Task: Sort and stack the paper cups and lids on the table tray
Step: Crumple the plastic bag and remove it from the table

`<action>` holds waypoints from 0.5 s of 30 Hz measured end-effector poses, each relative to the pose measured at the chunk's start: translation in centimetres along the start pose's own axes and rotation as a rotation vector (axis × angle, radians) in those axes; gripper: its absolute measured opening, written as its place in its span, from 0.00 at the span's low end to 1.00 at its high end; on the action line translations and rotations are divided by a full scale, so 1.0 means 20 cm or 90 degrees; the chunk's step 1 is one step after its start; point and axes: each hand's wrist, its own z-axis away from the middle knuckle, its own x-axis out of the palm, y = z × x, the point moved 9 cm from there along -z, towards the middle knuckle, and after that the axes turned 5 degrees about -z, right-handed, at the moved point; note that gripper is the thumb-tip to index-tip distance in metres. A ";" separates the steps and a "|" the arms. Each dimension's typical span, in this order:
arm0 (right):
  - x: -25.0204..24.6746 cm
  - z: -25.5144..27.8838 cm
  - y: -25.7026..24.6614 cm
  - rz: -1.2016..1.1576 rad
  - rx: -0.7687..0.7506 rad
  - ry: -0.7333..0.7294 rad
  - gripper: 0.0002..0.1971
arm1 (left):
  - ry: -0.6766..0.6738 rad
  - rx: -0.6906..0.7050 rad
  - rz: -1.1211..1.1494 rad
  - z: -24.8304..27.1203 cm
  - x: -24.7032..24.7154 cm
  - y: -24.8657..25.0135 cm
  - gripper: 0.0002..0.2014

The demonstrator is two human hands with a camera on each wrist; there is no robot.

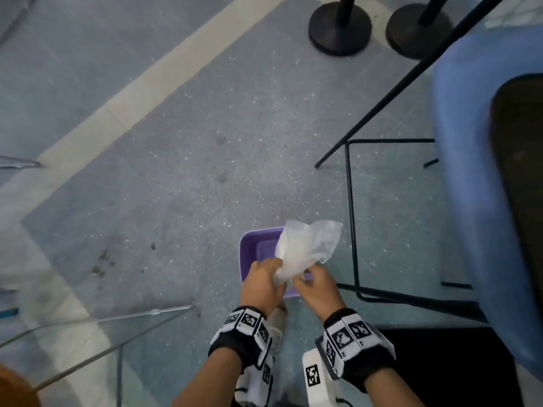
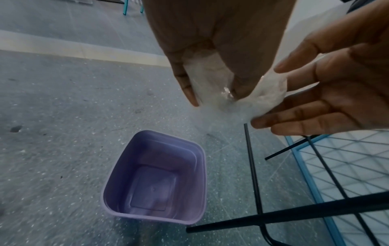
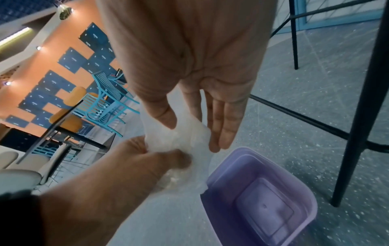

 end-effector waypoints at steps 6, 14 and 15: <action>0.19 -0.25 0.23 -0.032 0.028 -0.060 0.31 | -0.034 -0.024 -0.044 -0.23 0.21 -0.24 0.19; 0.38 -0.39 0.72 0.083 0.130 -0.099 0.44 | -0.303 -0.132 -0.134 -0.32 0.64 -0.61 0.43; 0.39 -0.38 0.74 0.098 0.140 -0.111 0.43 | -0.313 -0.129 -0.149 -0.31 0.66 -0.63 0.41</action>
